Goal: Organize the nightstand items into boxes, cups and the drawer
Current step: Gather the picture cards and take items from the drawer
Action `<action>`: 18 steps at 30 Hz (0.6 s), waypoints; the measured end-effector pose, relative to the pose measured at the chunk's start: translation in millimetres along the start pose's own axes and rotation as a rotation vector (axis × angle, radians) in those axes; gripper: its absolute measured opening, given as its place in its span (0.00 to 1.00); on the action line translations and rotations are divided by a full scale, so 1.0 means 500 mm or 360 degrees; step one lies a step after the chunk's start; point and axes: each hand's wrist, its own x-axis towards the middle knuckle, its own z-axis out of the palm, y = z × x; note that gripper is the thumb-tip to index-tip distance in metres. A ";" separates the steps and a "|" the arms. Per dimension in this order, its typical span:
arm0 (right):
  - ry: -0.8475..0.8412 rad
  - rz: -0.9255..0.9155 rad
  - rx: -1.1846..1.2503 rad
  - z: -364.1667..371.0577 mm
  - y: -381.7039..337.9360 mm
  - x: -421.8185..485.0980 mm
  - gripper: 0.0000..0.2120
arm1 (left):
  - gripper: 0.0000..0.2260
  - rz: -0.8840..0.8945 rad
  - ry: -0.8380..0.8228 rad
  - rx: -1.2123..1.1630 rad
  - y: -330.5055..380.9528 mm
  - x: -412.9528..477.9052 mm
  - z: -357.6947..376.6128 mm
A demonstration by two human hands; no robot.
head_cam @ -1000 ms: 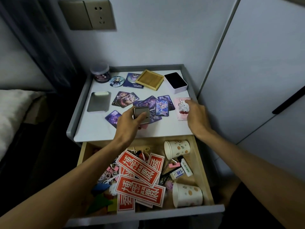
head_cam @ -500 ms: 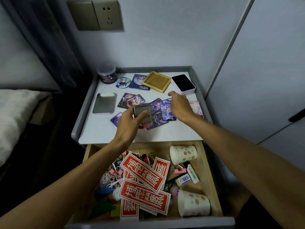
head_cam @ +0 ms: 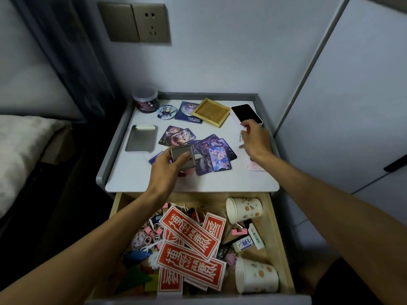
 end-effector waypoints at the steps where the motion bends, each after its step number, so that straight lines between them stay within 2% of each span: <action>1: -0.0014 0.0001 -0.0005 -0.002 0.001 0.000 0.12 | 0.12 -0.0007 -0.0003 -0.0028 0.002 0.000 -0.001; 3: -0.0009 -0.0074 -0.0187 -0.006 0.007 -0.007 0.14 | 0.10 -0.0033 -0.0003 -0.0096 0.005 -0.001 -0.002; 6: 0.0118 -0.0293 -0.0723 -0.012 0.001 -0.050 0.18 | 0.05 -0.0094 0.0015 -0.0223 0.010 -0.003 -0.006; 8: 0.0032 -0.0419 -0.0527 -0.004 -0.031 -0.092 0.16 | 0.04 -0.0152 0.0019 -0.0311 0.012 -0.003 -0.012; 11: -0.0540 -0.0359 0.0232 0.032 -0.102 -0.162 0.16 | 0.05 -0.0254 0.0030 -0.0453 0.019 -0.006 -0.023; 13: -0.0874 -0.0258 0.0532 0.059 -0.139 -0.195 0.19 | 0.08 -0.0283 0.0047 -0.0503 0.020 -0.009 -0.034; 15: -0.0999 -0.0217 0.0618 0.087 -0.158 -0.208 0.22 | 0.10 -0.0306 0.0080 -0.0552 0.022 -0.010 -0.049; 18: -0.0971 -0.0238 0.0547 0.118 -0.180 -0.217 0.26 | 0.13 -0.0344 0.0076 -0.0555 0.020 -0.012 -0.075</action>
